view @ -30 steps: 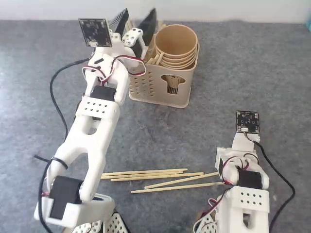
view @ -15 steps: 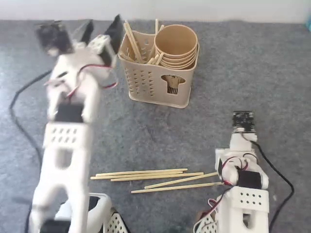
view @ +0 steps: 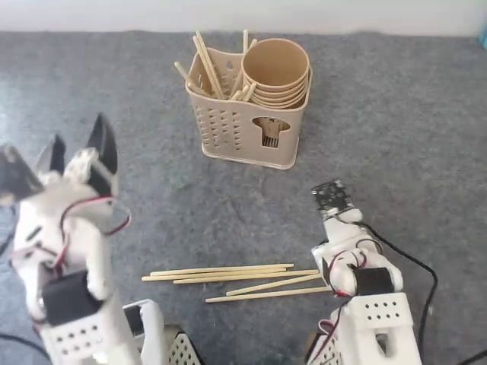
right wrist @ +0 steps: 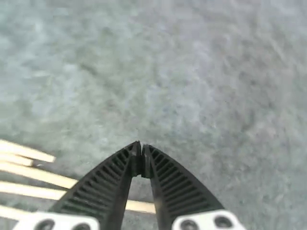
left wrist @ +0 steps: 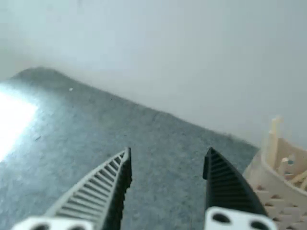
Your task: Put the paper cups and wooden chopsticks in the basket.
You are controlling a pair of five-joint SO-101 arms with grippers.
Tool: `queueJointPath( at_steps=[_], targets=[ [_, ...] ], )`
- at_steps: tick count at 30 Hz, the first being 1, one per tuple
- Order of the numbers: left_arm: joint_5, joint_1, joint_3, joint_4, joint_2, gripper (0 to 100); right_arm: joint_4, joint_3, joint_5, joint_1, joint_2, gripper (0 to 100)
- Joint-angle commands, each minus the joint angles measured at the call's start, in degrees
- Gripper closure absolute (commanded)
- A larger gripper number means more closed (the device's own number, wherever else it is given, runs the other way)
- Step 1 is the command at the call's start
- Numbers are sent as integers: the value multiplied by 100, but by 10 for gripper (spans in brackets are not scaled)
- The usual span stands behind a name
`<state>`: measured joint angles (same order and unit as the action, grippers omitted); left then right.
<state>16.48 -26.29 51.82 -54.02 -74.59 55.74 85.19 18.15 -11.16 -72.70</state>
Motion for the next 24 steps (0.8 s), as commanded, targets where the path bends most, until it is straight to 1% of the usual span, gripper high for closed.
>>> queueJointPath(
  at_steps=[1, 3, 4, 6, 9, 11, 14, 17, 20, 22, 24],
  targets=[
    [53, -510, 910, -176, -563, 772, 532, -905, 211, -637, -48, 989],
    [44, -844, 1508, -141, -721, 772, 989, -1371, 325, -1218, -40, 981],
    [35, -1037, 1736, -53, -747, 772, 1138, -1556, 325, -1508, -40, 963],
    [-229, -1644, 1956, 70, -730, 772, 1332, -1793, 334, -2062, -31, 905],
    [-404, -2629, 1982, 88, -563, 772, 1332, -1864, 316, -2774, 40, 843],
    [-404, -3007, 1991, 97, -360, 772, 1147, -1864, 123, -3187, 312, 845],
    [-404, -3244, 1991, 281, 88, 772, 690, -1864, -70, -3741, 1007, 852],
    [-404, -3262, 1982, 668, 677, 772, 22, -1864, -299, -4163, 1903, 850],
    [-404, -3262, 1895, 1029, 1371, 772, -523, -1952, -343, -4259, 2879, 847],
    [-404, -3297, 1763, 1204, 1837, 773, -558, -2224, -264, -4259, 3486, 846],
    [-378, -3367, 1604, 1319, 2251, 773, -514, -2567, -97, -4259, 4057, 822]
  ],
)
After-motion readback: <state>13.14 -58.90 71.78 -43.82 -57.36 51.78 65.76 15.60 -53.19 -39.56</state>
